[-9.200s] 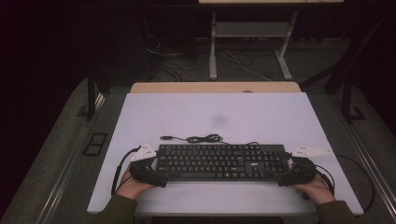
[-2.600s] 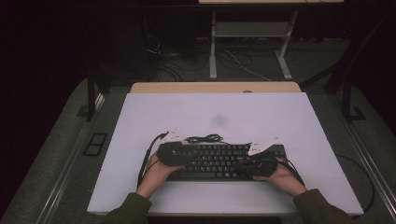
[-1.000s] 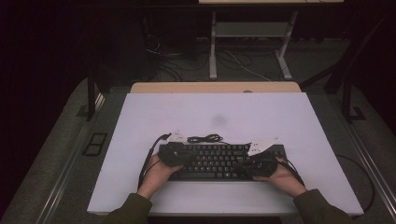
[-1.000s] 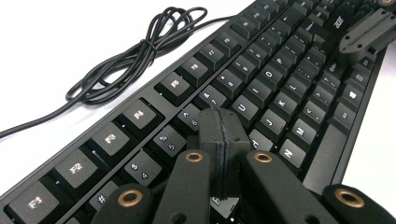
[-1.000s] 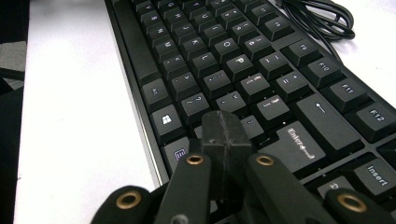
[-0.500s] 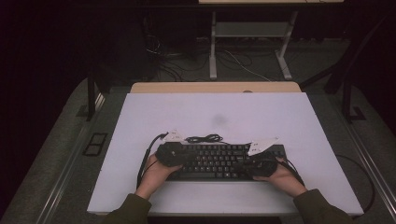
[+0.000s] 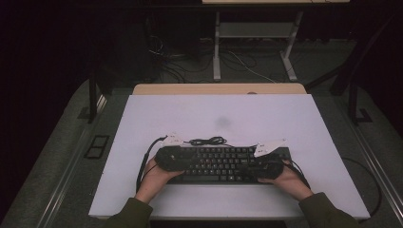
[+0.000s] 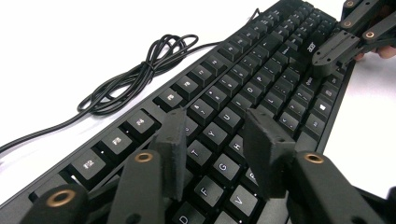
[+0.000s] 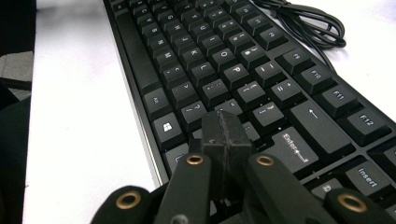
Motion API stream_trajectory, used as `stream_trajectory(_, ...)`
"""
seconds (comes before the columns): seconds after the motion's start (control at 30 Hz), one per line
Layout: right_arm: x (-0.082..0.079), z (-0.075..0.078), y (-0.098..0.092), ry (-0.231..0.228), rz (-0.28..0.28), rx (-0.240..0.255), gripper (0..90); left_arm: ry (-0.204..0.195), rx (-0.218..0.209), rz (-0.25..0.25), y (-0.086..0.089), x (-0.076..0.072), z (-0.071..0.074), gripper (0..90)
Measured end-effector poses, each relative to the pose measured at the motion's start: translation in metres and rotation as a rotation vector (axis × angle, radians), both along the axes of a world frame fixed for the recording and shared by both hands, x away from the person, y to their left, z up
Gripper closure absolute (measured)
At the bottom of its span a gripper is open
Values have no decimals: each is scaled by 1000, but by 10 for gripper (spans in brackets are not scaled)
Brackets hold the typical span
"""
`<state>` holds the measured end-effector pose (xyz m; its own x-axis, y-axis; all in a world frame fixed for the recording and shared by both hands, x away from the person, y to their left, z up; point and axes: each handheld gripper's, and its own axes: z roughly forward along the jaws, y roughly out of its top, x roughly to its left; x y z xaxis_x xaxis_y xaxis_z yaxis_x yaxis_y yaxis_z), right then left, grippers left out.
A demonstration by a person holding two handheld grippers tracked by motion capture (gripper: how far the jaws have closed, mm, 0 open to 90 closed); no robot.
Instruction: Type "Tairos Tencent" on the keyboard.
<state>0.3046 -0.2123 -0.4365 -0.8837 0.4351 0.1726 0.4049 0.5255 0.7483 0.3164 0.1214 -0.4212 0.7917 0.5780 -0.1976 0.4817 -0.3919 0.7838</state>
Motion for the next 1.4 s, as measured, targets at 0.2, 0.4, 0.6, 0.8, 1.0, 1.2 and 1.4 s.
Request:
stream_trajectory(0.2, 0, 2, -1, 4, -7, 21, 860, -13, -13, 2, 3, -3, 0, 476)
stream_trajectory(0.4, 0, 4, -2, 6, -22, 48, 742, -24, -27, 0, 8, -7, 0, 395)
stream_trajectory(0.6, 1, 6, -2, 5, -46, 74, 543, -30, -37, 5, 10, -11, -2, 294)
stream_trajectory(0.8, 0, 7, -1, -12, -79, 89, 388, -36, -34, 11, 9, -13, -4, 236)
stream_trajectory(1.0, 3, 8, 0, -18, -98, 106, 347, -53, -35, 15, 11, -13, -4, 233)
stream_trajectory(1.2, 6, 9, 1, -24, -111, 120, 325, -62, -32, 17, 13, -14, -5, 232)
stream_trajectory(1.4, 9, 11, 7, -30, -113, 128, 317, -67, -31, 27, 16, -15, -5, 241)
